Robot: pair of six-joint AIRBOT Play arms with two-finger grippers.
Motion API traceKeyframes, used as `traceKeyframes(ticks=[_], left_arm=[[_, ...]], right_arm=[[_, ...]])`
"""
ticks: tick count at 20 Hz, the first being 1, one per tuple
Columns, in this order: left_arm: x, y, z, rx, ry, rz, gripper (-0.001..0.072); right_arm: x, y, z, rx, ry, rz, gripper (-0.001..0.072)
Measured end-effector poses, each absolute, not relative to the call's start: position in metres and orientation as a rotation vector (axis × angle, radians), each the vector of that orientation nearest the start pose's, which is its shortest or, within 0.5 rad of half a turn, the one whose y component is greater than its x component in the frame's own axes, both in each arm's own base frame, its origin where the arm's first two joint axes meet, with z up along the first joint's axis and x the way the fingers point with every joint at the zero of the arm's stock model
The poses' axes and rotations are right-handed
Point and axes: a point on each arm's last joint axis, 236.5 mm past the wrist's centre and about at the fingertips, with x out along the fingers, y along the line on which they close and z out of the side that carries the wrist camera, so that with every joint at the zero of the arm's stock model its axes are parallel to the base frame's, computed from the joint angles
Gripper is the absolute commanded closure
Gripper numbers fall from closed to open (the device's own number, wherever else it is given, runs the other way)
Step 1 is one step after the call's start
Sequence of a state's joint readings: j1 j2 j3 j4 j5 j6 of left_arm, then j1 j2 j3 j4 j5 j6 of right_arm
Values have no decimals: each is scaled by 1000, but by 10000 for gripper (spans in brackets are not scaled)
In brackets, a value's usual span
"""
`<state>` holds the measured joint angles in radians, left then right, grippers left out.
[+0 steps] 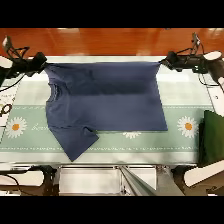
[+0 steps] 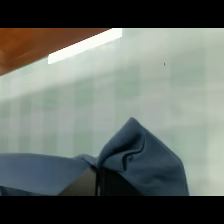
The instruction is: Fold the shirts.
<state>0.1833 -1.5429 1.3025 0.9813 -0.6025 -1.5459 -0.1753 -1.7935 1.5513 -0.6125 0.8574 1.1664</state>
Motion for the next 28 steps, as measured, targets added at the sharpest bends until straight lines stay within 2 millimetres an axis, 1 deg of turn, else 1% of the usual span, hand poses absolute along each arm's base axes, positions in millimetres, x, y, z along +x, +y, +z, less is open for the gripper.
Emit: traceKeyframes(ticks=[2, 4, 6, 7, 8, 10, 13, 16, 17, 18, 19, 20, 22, 24, 26, 28], left_arm=[[555, 21, 21, -634, 765, 36, 690], [563, 19, 17, -629, 770, 24, 689], [563, 16, 13, -629, 798, 9, 689], [560, 15, 10, -630, 822, 0, 689], [555, 14, 7, -625, 854, -13, 689], [537, 12, -3, -593, 946, -63, 689], [501, 0, -29, -566, 1109, -141, 689], [471, -9, -54, -572, 1226, -179, 689], [462, -12, -60, -576, 1258, -189, 688], [456, -14, -64, -578, 1281, -198, 612], [450, -16, -66, -580, 1302, -206, 333], [444, -17, -67, -581, 1326, -215, 201], [434, -15, -64, -576, 1374, -220, 199], [422, -3, -53, -555, 1423, -204, 199], [410, 16, -32, -531, 1429, -162, 199], [395, 41, -7, -520, 1394, -94, 200]], right_arm=[[591, 49, 8, 667, 855, 336, 688], [596, 49, 2, 657, 876, 330, 688], [593, 49, -5, 636, 912, 334, 688], [588, 51, -10, 621, 945, 342, 688], [581, 52, -15, 597, 980, 353, 688], [562, 52, -30, 541, 1078, 365, 688], [533, 46, -55, 469, 1219, 351, 688], [514, 42, -72, 454, 1307, 320, 682], [510, 42, -76, 458, 1326, 313, 546], [505, 41, -79, 461, 1347, 306, 294], [500, 42, -82, 463, 1370, 304, 301], [496, 43, -82, 469, 1387, 304, 301], [486, 42, -75, 484, 1414, 308, 302], [477, 32, -59, 486, 1428, 303, 302], [467, 15, -37, 490, 1422, 269, 302], [451, -4, -19, 499, 1413, 212, 302]])
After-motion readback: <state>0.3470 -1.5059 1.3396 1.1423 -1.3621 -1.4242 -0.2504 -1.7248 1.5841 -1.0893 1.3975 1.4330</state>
